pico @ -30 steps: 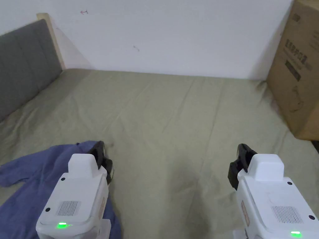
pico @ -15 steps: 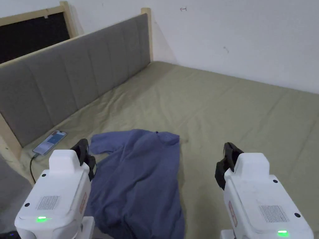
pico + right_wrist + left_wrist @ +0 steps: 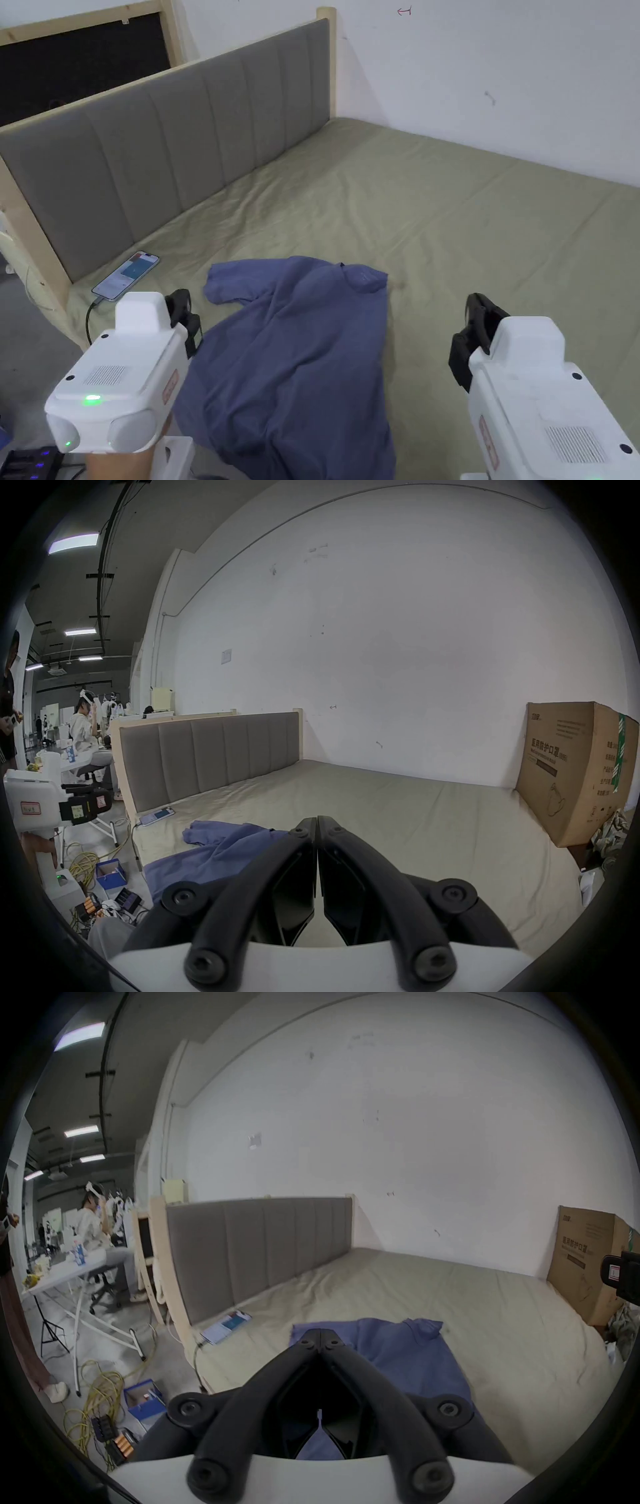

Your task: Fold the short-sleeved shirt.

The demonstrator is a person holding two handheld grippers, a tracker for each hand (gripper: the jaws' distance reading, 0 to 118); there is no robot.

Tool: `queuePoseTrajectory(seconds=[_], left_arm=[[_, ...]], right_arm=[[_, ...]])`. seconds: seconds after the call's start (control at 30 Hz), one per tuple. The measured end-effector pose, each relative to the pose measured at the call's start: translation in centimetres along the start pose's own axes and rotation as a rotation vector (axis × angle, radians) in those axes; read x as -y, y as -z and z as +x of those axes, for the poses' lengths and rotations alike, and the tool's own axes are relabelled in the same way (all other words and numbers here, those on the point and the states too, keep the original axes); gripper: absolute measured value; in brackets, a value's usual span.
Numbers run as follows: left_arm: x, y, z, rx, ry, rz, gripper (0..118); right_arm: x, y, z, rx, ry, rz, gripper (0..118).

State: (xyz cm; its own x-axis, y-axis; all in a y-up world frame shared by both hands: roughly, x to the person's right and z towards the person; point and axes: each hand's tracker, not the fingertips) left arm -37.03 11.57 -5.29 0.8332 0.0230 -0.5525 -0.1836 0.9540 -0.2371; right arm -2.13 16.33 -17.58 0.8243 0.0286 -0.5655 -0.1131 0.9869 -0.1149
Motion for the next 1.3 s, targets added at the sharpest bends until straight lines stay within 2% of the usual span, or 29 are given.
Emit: queuePoseTrajectory(seconds=[0.13, 0.17, 0.2, 0.23, 0.33, 0.37, 0.4, 0.57, 0.67, 0.7, 0.73, 0.77, 0.8, 0.83, 0.9, 0.93, 1.03, 1.17, 1.3], left_arm=[[-0.1, 3.9, 2.0, 0.085, 0.002, -0.122, 0], [0.0, 5.2, 2.6, 0.106, -0.005, -0.165, 2], [0.0, 6.4, 3.1, 0.131, -0.008, -0.233, 9], [0.3, 7.7, 3.4, 0.145, -0.023, -0.262, 28], [1.4, 11.4, 5.2, 0.169, -0.057, -0.408, 107], [1.7, 12.1, 6.0, 0.166, -0.067, -0.461, 115], [2.1, 12.9, 6.8, 0.163, -0.067, -0.503, 116], [5.8, 17.0, 9.5, 0.163, -0.056, -0.652, 115], [8.0, 18.4, 11.1, 0.159, -0.027, -0.754, 111], [8.8, 18.9, 11.4, 0.168, -0.022, -0.765, 102], [9.4, 19.2, 11.7, 0.177, -0.002, -0.785, 81], [9.8, 18.6, 12.3, 0.162, 0.019, -0.819, 65], [9.9, 18.0, 12.6, 0.124, 0.064, -0.795, 60], [9.5, 17.4, 12.6, 0.158, 0.067, -0.74, 54], [9.6, 17.9, 12.3, 0.164, 0.062, -0.746, 23], [9.5, 18.1, 12.0, 0.166, 0.058, -0.744, 13], [8.4, 17.8, 11.0, 0.198, -0.041, -0.745, 9], [4.9, 15.3, 10.6, 0.326, -0.165, -0.669, 9], [0.2, 12.3, 12.6, 0.429, -0.155, -0.583, 9]], right_arm=[[0.1, 0.0, 1.9, 0.044, -0.002, -0.015, 0], [0.1, 0.0, 2.3, 0.057, -0.01, -0.017, 0], [0.1, 0.0, 2.8, 0.069, -0.017, -0.02, 0], [0.2, 0.1, 3.2, 0.083, -0.021, -0.024, 0], [0.5, 0.3, 4.7, 0.115, -0.019, -0.037, 0], [0.6, 0.3, 5.1, 0.129, -0.019, -0.043, 0], [0.8, 0.4, 5.6, 0.139, -0.017, -0.05, 0], [1.7, 0.5, 7.4, 0.179, -0.008, -0.082, 0], [2.2, 0.2, 8.4, 0.2, -0.007, -0.098, 0], [2.4, 0.1, 8.8, 0.206, -0.007, -0.105, 0], [2.5, 0.0, 9.1, 0.211, -0.008, -0.112, 0], [2.6, -0.2, 9.5, 0.218, -0.01, -0.119, 0], [2.7, -0.4, 9.9, 0.225, -0.011, -0.125, 0], [2.9, -0.6, 10.3, 0.233, -0.012, -0.13, 0], [3.0, -1.2, 11.0, 0.246, -0.01, -0.13, 0], [3.0, -1.4, 11.3, 0.253, -0.007, -0.131, 0], [2.9, -2.2, 12.2, 0.272, 0.005, -0.128, 0], [2.6, -3.5, 13.0, 0.292, 0.021, -0.101, 0], [2.4, -4.9, 13.9, 0.303, 0.043, -0.077, 0]])
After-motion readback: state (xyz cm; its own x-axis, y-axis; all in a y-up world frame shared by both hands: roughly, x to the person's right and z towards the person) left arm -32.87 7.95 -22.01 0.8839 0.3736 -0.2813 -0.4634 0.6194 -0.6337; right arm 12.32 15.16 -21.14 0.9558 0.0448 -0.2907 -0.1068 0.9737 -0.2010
